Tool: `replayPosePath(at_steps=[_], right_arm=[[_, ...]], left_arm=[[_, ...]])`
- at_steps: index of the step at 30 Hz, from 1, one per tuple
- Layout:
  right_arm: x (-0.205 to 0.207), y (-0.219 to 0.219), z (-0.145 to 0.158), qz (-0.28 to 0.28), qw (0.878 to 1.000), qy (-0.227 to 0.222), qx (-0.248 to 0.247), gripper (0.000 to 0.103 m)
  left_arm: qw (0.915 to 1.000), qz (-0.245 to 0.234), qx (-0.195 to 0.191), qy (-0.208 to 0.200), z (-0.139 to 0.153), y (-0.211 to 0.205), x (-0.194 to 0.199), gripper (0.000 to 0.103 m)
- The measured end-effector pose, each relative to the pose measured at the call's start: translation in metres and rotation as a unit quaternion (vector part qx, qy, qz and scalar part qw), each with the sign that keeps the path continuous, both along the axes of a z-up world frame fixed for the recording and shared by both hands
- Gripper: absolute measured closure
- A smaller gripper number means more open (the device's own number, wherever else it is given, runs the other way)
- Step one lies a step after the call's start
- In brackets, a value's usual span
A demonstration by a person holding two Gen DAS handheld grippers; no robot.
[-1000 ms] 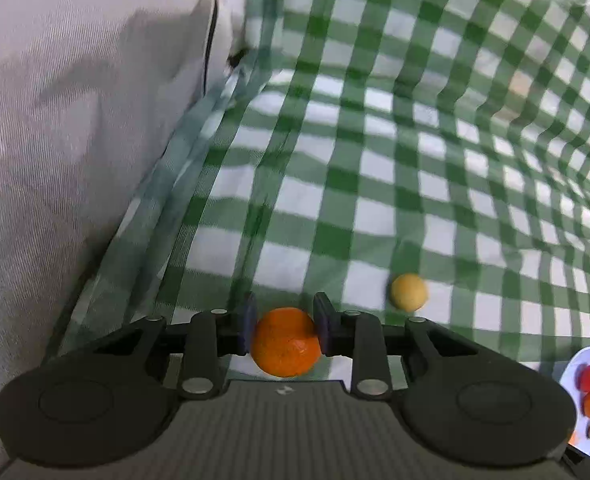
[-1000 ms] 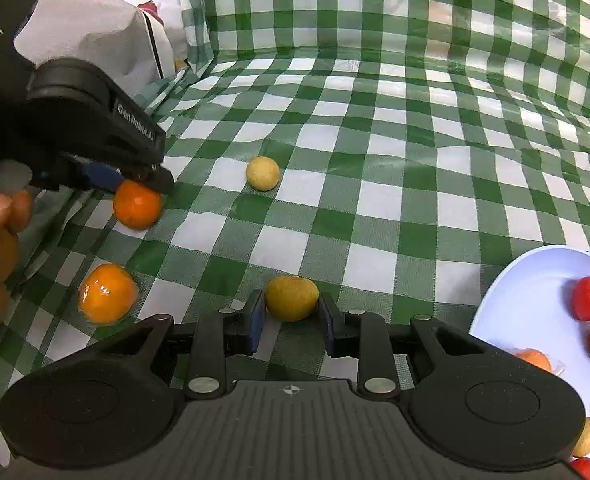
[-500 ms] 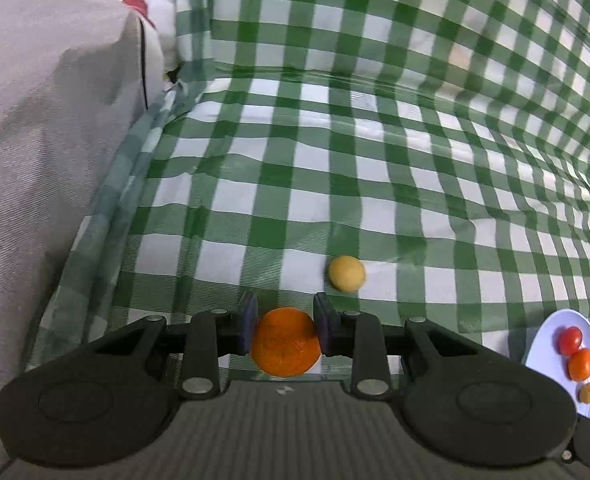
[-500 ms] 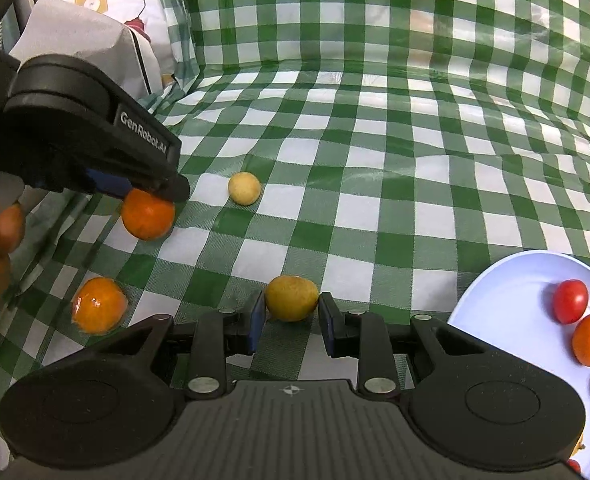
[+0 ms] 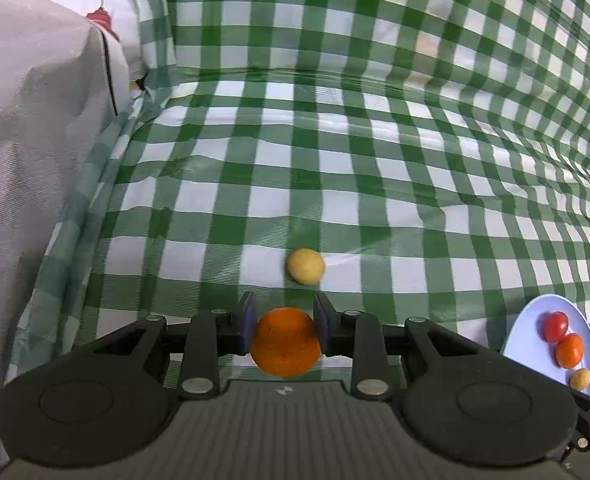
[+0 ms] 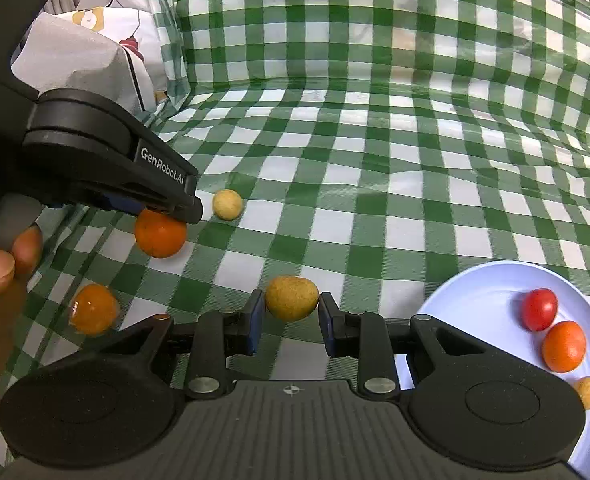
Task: Organize fruits
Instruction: 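Carry the yellow fruit and tangerine over the blue plate with both tools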
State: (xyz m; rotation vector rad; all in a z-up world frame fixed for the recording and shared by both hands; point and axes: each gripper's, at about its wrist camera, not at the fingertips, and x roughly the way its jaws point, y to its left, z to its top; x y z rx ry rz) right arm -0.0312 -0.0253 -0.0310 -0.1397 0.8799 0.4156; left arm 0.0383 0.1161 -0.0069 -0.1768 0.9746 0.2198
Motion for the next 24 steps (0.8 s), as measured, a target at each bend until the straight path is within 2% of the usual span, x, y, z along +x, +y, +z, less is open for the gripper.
replayPosePath(at_steps=[18, 20, 21, 24], right_arm=[[-0.003, -0.034, 0.021, -0.023, 0.999, -0.026, 0.016, 0.073], [-0.005, -0.038, 0.024, -0.025, 0.999, -0.029, 0.015, 0.073], [-0.006, -0.040, 0.025, -0.026, 0.999, -0.030, 0.015, 0.073], [-0.008, -0.046, 0.029, -0.030, 0.999, -0.034, 0.011, 0.073]], left_arm=[[0.9984, -0.054, 0.015, -0.008, 0.002, -0.052, 0.003, 0.070], [0.9983, -0.057, 0.014, -0.009, 0.003, -0.056, 0.004, 0.074], [0.9981, -0.059, 0.013, -0.010, 0.004, -0.057, 0.003, 0.082], [0.9973, -0.070, 0.015, -0.017, 0.006, -0.065, 0.001, 0.082]])
